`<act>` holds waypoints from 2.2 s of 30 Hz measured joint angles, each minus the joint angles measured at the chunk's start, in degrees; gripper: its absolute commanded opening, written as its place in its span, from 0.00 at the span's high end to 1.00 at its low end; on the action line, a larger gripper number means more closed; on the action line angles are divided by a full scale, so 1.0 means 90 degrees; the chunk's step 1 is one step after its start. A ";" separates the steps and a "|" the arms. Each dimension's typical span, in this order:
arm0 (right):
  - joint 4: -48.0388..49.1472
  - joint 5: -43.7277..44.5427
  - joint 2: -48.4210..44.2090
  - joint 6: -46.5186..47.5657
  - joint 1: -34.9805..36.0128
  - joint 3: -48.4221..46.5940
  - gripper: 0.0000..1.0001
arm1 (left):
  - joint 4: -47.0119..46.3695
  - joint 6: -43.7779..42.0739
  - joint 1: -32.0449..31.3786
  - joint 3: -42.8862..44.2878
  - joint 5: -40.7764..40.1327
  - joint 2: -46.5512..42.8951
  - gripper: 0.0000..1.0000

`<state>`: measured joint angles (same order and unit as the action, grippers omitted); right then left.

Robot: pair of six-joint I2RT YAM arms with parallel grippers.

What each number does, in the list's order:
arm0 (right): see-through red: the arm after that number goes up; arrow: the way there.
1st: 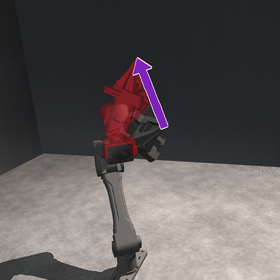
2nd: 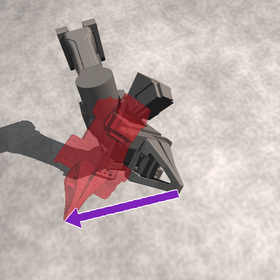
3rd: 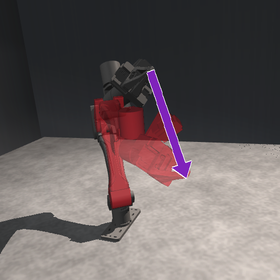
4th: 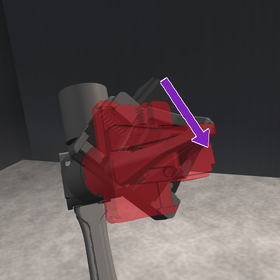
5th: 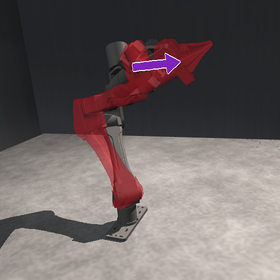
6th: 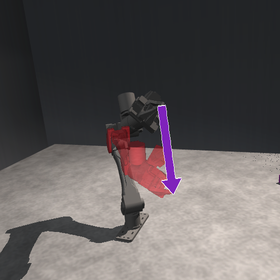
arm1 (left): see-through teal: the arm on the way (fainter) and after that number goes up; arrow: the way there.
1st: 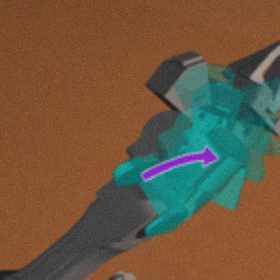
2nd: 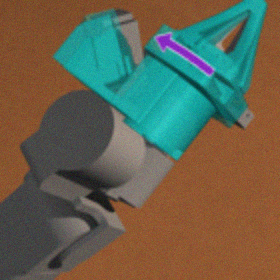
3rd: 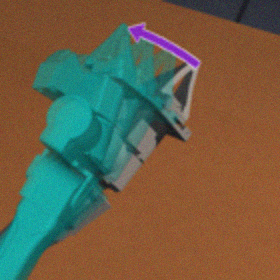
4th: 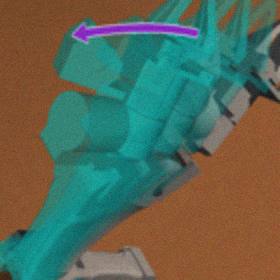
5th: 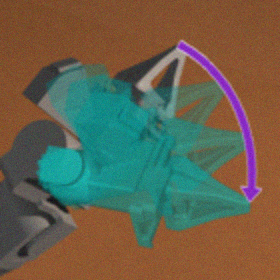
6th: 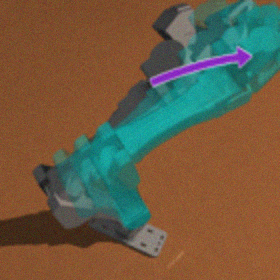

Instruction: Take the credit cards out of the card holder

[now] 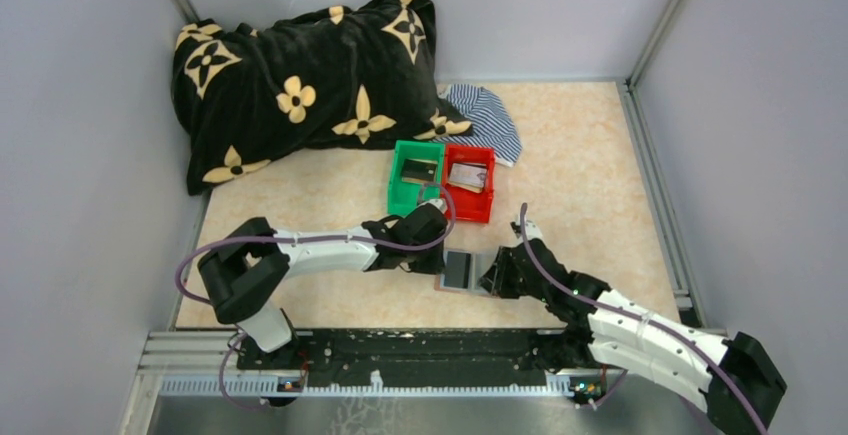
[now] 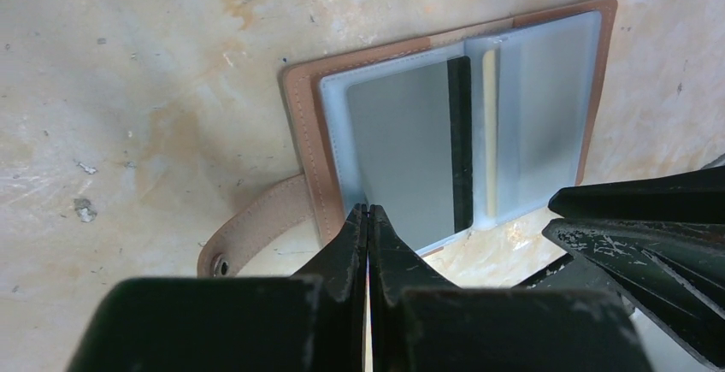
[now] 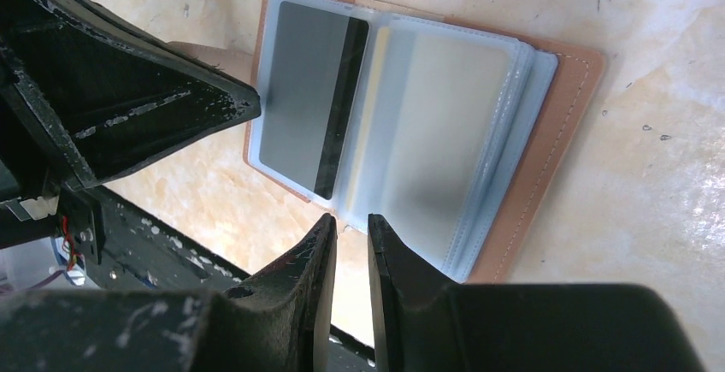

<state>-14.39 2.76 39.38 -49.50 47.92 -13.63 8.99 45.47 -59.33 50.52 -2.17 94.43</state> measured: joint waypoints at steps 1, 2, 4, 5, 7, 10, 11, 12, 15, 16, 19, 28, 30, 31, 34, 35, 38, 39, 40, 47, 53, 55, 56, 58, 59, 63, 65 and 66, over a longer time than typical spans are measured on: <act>0.0017 -0.0017 0.0034 0.0000 -0.0029 0.0000 0.79 | 0.0007 -0.0002 0.0012 -0.0012 0.0000 0.0000 1.00; 0.0032 -0.0039 0.0058 0.0000 -0.0049 0.0000 0.79 | 0.0012 -0.0002 0.0027 -0.0022 -0.0002 0.0000 1.00; 0.0063 -0.0080 0.0100 0.0000 -0.0073 0.0000 0.79 | 0.0012 -0.0002 0.0034 -0.0034 -0.0007 0.0000 1.00; 0.0083 -0.0107 0.0104 0.0000 -0.0085 0.0000 0.79 | 0.0012 -0.0002 0.0034 -0.0036 -0.0007 0.0000 1.00; 0.0146 -0.0129 0.0102 0.0002 -0.0095 0.0000 0.79 | -0.0002 -0.0002 0.0039 -0.0039 -0.0002 0.0007 1.00; 0.0168 -0.0153 0.0104 0.0015 -0.0095 0.0000 0.79 | -0.0056 -0.0005 0.0039 -0.0039 0.0034 0.0095 1.00; 0.0168 -0.0155 0.0112 0.0032 -0.0095 0.0000 0.79 | -0.0090 -0.0005 0.0041 -0.0039 0.0066 0.0143 1.00; 0.0168 -0.0155 0.0121 0.0044 -0.0097 -0.0005 0.78 | -0.0131 0.0000 0.0053 -0.0034 0.0109 0.0168 1.00; 0.0204 -0.0209 0.0204 0.0053 -0.0141 -0.0041 0.73 | -0.0199 0.0000 0.0070 -0.0029 0.0197 0.0202 1.00; 0.0231 -0.0223 0.0226 0.0053 -0.0165 -0.0041 0.68 | -0.0209 0.0000 0.0073 -0.0029 0.0216 0.0209 1.00; 0.0435 -0.0345 0.0398 0.0041 -0.0284 -0.0036 0.60 | -0.0238 -0.0002 0.0114 -0.0029 0.0277 0.0223 1.00; 0.1161 -0.0631 0.1139 0.0107 -0.0474 -0.0032 0.58 | -0.0289 -0.0002 0.0206 -0.0049 0.0444 0.0236 1.00; 0.1277 -0.0668 0.1260 0.0124 -0.0517 -0.0029 0.58 | -0.0299 -0.0002 0.0209 -0.0056 0.0464 0.0236 1.00; 0.1360 -0.0699 0.1319 0.0148 -0.0542 -0.0027 0.58 | -0.0311 -0.0002 0.0214 -0.0061 0.0471 0.0236 1.00; 0.1676 -0.0814 0.1515 0.0158 -0.0602 0.0027 0.59 | -0.0333 -0.0002 0.0223 -0.0070 0.0493 0.0236 1.00; 0.1829 -0.0855 0.1596 0.0160 -0.0612 0.0063 0.59 | -0.0338 -0.0005 0.0223 -0.0070 0.0500 0.0236 1.00; 0.2093 -0.0950 0.1729 0.0158 -0.0627 0.0112 0.59 | -0.0340 -0.0005 0.0236 -0.0070 0.0532 0.0243 1.00; 0.2220 -0.0979 0.1783 0.0158 -0.0634 0.0143 0.58 | -0.0345 -0.0005 0.0238 -0.0070 0.0544 0.0245 1.00; 0.2331 -0.1010 0.1838 0.0155 -0.0636 0.0172 0.59 | -0.0350 -0.0007 0.0245 -0.0070 0.0559 0.0248 1.00; 0.2946 -0.1180 0.2123 0.0146 -0.0639 0.0323 0.61 | -0.0447 -0.0015 0.0248 -0.0070 0.0661 0.0294 1.00; 0.3167 -0.1207 0.2183 0.0148 -0.0670 0.0437 0.78 | -0.0452 -0.0029 0.0253 -0.0070 0.0675 0.0296 1.00; 0.3167 -0.1195 0.2183 0.0146 -0.0687 0.0471 0.87 | -0.0452 -0.0029 0.0253 -0.0070 0.0678 0.0296 1.00; 0.3150 -0.1188 0.2183 0.0138 -0.0692 0.0483 0.91 | -0.0452 -0.0029 0.0255 -0.0070 0.0680 0.0296 1.00; 0.3135 -0.1178 0.2183 0.0146 -0.0721 0.0503 1.00 | -0.0454 -0.0029 0.0260 -0.0070 0.0685 0.0304 1.00; 0.3123 -0.1175 0.2183 0.0134 -0.0721 0.0512 1.00 | -0.0457 -0.0029 0.0260 -0.0068 0.0695 0.0306 1.00; 0.3118 -0.1180 0.2181 0.0107 -0.0733 0.0512 1.00 | -0.0457 -0.0032 0.0265 -0.0068 0.0707 0.0308 1.00; 0.3113 -0.1180 0.2181 0.0102 -0.0750 0.0512 1.00 | -0.0457 -0.0032 0.0272 -0.0068 0.0721 0.0313 1.00; 0.3109 -0.1180 0.2174 0.0100 -0.0755 0.0512 0.99 | -0.0459 -0.0032 0.0277 -0.0068 0.0731 0.0318 1.00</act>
<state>13.58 -7.86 58.94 -48.60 41.12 -9.02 4.86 45.19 -56.84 49.91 4.40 97.30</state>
